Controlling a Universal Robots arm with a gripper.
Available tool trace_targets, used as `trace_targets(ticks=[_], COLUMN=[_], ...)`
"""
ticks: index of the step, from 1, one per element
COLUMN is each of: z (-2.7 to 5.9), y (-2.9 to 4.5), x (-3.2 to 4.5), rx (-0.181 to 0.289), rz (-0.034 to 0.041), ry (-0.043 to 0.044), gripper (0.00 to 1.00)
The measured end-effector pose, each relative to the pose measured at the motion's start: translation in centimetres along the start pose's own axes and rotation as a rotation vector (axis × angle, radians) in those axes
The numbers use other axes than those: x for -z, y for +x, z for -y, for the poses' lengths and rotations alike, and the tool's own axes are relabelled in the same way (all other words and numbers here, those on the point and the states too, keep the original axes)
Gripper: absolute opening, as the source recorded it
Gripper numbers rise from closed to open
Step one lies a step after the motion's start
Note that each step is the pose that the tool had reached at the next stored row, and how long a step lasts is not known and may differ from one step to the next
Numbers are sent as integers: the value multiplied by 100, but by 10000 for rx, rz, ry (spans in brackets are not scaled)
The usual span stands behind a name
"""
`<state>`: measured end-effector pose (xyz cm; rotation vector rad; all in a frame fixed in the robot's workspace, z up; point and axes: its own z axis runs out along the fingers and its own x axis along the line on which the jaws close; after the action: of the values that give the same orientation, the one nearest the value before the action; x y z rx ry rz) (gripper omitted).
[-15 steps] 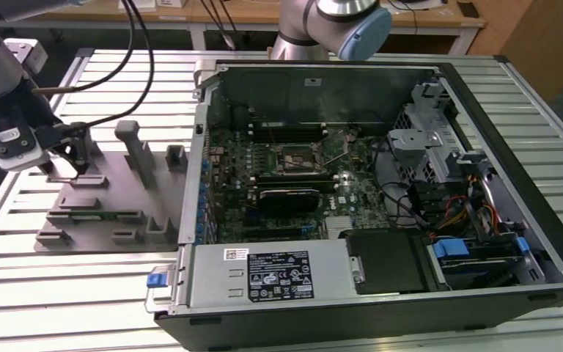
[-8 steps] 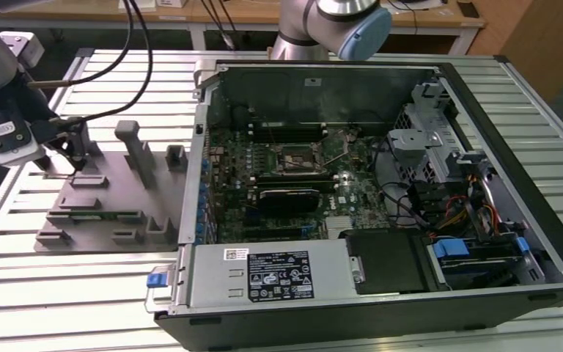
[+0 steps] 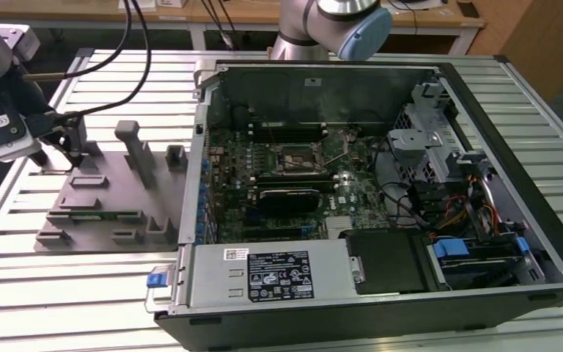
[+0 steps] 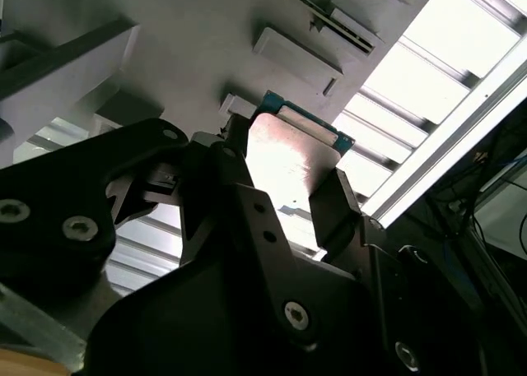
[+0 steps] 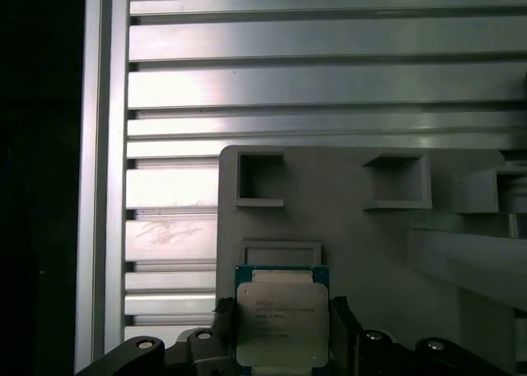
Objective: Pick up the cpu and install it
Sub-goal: 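Pick up the cpu and move it towards the insertion slot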
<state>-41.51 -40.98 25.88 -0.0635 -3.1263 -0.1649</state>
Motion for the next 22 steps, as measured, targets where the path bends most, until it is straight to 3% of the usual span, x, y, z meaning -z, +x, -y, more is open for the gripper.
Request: trace_targets(ticks=[22], z=[-26], y=[3], x=[249], rx=[-1], rz=[0], ry=[-2], gripper=[54])
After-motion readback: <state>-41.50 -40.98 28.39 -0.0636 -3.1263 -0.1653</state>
